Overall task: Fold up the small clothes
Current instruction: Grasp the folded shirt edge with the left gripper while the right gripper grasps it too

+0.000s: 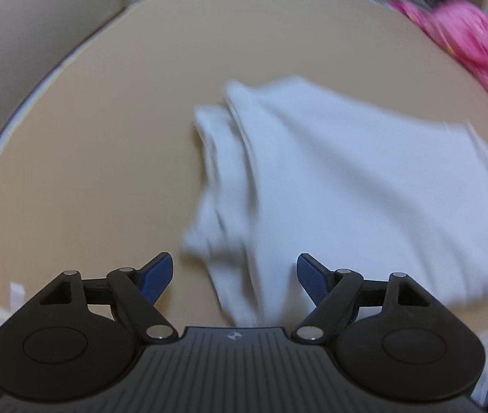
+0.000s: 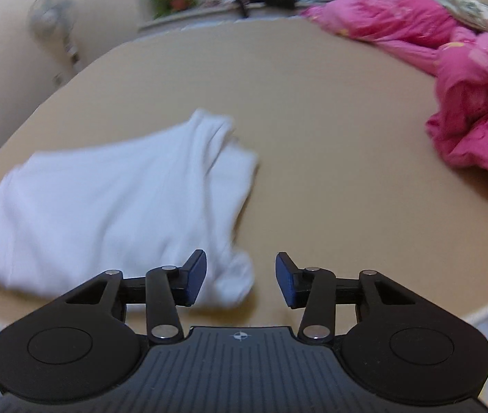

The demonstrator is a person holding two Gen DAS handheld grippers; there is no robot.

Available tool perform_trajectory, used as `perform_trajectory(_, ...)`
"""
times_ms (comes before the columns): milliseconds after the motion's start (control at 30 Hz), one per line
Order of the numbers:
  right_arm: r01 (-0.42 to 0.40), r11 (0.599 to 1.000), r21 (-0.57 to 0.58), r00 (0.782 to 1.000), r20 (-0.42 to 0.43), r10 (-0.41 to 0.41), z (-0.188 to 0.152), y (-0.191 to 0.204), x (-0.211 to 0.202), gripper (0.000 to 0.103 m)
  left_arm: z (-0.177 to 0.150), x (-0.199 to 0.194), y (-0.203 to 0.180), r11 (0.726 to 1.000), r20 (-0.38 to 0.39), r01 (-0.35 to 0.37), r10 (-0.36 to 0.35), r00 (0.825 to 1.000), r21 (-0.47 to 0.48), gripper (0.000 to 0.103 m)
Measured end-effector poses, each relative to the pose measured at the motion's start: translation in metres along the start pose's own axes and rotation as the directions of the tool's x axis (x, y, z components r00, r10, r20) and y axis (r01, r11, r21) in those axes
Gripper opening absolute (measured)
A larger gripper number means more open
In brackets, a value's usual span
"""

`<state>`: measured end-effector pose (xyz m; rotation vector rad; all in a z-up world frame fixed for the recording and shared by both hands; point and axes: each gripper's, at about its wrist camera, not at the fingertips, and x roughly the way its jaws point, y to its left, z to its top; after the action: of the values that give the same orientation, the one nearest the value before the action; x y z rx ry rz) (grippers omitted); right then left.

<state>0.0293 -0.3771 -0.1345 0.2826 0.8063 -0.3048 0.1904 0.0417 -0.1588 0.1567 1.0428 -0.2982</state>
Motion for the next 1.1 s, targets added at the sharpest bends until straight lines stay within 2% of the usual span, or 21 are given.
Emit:
perform_trajectory(67,-0.015,1.000,-0.019,1.000,0.001,0.015,-0.007,0.007,0.001,0.046,-0.011,0.001,-0.010,0.998,-0.019,0.036,-0.035,0.999,0.055,0.083)
perform_trajectory(133,-0.026,0.999,-0.045,1.000,0.011,0.027,-0.008,0.013,0.008,0.046,-0.017,0.006,-0.021,0.994,-0.025,0.039,-0.036,0.999,0.101,0.081)
perform_trajectory(167,-0.025,0.998,-0.058,1.000,0.006,0.025,-0.011,0.017,0.012,0.045,-0.018,0.009,-0.025,0.993,-0.022,0.022,-0.019,1.000,0.116,0.071)
perform_trajectory(200,-0.017,0.998,-0.068,1.000,-0.004,0.016,-0.007,0.016,0.022,0.015,-0.018,0.013,-0.029,0.991,-0.016,-0.006,0.008,1.000,0.131,0.026)
perform_trajectory(233,-0.016,0.997,-0.075,1.000,-0.026,0.014,-0.004,0.017,0.027,0.005,-0.016,0.016,-0.033,0.989,-0.022,-0.020,0.023,0.999,0.146,0.024)
perform_trajectory(300,-0.033,0.999,-0.024,0.999,-0.041,0.032,0.003,0.014,0.019,0.004,-0.011,0.007,-0.030,0.993,-0.017,-0.004,0.006,1.000,0.119,0.015)
perform_trajectory(367,-0.080,0.995,0.066,0.997,0.017,0.079,0.008,0.004,0.000,0.003,-0.005,-0.004,-0.020,0.995,0.014,0.017,-0.018,1.000,0.099,0.014)
perform_trajectory(400,-0.081,0.991,0.105,0.996,0.035,0.078,0.013,-0.003,-0.006,0.003,-0.004,-0.006,-0.015,0.995,0.017,0.021,-0.023,1.000,0.094,0.014)
perform_trajectory(433,-0.066,0.987,0.144,0.998,0.027,0.063,0.015,-0.012,-0.004,0.003,-0.005,-0.005,-0.011,0.995,0.007,0.028,-0.029,1.000,0.093,0.014)
perform_trajectory(500,-0.019,0.980,0.197,0.998,-0.060,0.032,0.011,-0.029,0.019,0.003,-0.007,0.006,-0.008,0.994,-0.025,0.028,-0.026,0.999,0.101,0.014)
perform_trajectory(567,-0.008,0.979,0.204,0.987,-0.155,0.040,-0.002,-0.031,0.047,0.003,-0.013,0.010,-0.009,0.992,-0.029,0.019,-0.016,0.999,0.123,0.014)
perform_trajectory(633,0.010,0.993,0.117,0.991,-0.134,0.006,-0.007,-0.013,0.054,0.003,-0.015,0.008,-0.010,0.992,-0.019,0.019,-0.017,1.000,0.124,0.014)
perform_trajectory(800,-0.042,0.979,0.199,0.995,-0.080,0.059,0.010,-0.009,0.033,0.003,-0.012,-0.014,0.003,0.994,0.009,0.066,-0.067,0.998,0.087,0.014)
perform_trajectory(833,-0.060,0.978,0.200,0.995,-0.066,0.074,0.013,-0.010,0.028,0.003,-0.013,-0.012,0.006,0.995,-0.002,0.051,-0.051,0.999,0.082,0.014)
perform_trajectory(900,-0.052,0.981,0.189,0.994,-0.082,0.068,0.012,-0.013,0.033,0.003,-0.017,-0.002,0.012,0.997,-0.042,-0.037,0.039,0.998,0.061,0.013)
perform_trajectory(933,-0.039,0.982,0.185,0.992,-0.109,0.060,0.006,-0.015,0.038,0.003,-0.018,0.002,0.018,0.995,-0.065,-0.085,0.088,0.994,0.047,0.013)
perform_trajectory(1000,0.028,0.990,0.135,0.982,-0.186,-0.002,0.004,-0.007,0.061,0.003,-0.027,0.005,0.035,0.994,-0.115,-0.105,0.104,0.988,-0.004,0.013)
perform_trajectory(1033,0.083,0.992,0.092,0.975,-0.216,-0.061,0.001,-0.002,0.068,0.004,-0.032,-0.001,0.041,0.994,-0.118,-0.104,0.101,0.988,-0.024,0.017)
perform_trajectory(1067,0.115,0.991,0.065,0.973,-0.208,-0.099,-0.002,0.002,0.066,0.007,-0.036,-0.009,0.045,0.995,-0.115,-0.100,0.095,0.989,-0.032,0.021)
perform_trajectory(1100,0.122,0.990,0.064,0.976,-0.190,-0.108,-0.006,0.000,0.059,0.020,-0.041,-0.020,0.047,0.995,-0.105,-0.094,0.090,0.990,-0.033,0.036)
